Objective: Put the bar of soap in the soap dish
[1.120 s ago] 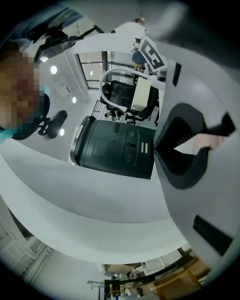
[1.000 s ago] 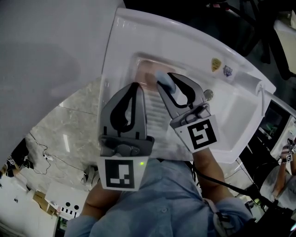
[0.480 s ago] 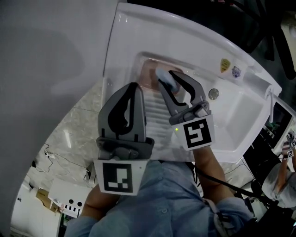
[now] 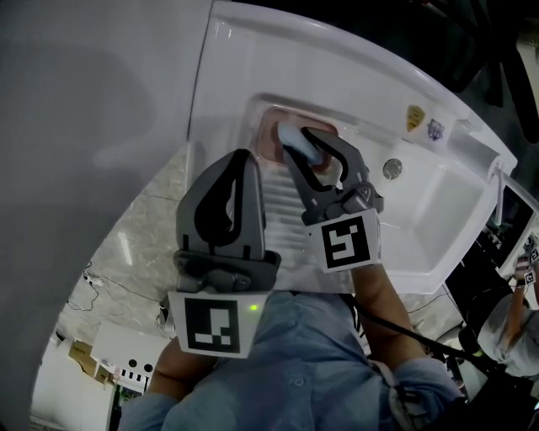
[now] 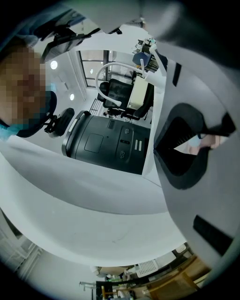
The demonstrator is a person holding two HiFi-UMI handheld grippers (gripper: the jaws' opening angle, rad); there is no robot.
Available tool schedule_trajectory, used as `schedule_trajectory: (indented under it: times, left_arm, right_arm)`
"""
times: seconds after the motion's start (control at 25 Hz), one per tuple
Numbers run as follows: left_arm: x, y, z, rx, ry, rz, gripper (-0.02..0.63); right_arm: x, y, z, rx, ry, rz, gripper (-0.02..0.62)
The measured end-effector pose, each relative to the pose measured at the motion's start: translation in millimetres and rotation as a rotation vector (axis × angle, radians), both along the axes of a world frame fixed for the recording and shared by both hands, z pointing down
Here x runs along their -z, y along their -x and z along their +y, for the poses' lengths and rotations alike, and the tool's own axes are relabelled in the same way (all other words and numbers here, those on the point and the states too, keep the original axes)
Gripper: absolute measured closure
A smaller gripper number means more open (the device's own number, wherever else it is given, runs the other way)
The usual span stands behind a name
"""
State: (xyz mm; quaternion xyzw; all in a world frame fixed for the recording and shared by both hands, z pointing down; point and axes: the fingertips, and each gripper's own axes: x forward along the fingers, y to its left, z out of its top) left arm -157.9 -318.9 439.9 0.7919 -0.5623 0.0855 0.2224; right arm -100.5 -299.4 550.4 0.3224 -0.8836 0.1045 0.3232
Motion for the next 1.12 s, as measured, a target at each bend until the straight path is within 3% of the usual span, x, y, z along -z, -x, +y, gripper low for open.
schedule_trajectory:
  times: [0.28,0.52,0.84,0.96,1.12]
  left_arm:
    - [9.0,-2.7,4.4,0.011,-0.020,-0.005,0.600]
    - [26.1,-5.5,17.3,0.026,-0.056,-0.019,0.600]
    - [66.8,-11.6,53.7,0.059,-0.133,-0.071,0.600]
    - [90.2,-13.3,69.3,0.090,-0.177,-0.089,0.600]
    - [118.4,-21.0,85.4,0.126,-0.218,-0.059,0.600]
  right_arm:
    - [1.0,3.3,12.0,0.041,0.030,-0.015,0.442]
    - [21.2,0.1,21.0,0.048,-0.002,-0.044,0.442]
    - [99.5,-30.4,41.3,-0.054,-0.022,-0.291,0.498]
    - [135.6,-45.1,56.3,-0.073,-0.040,-0.357,0.554]
    - [181.7,-63.3,69.3,-0.100,-0.094,-0.414,0.594]
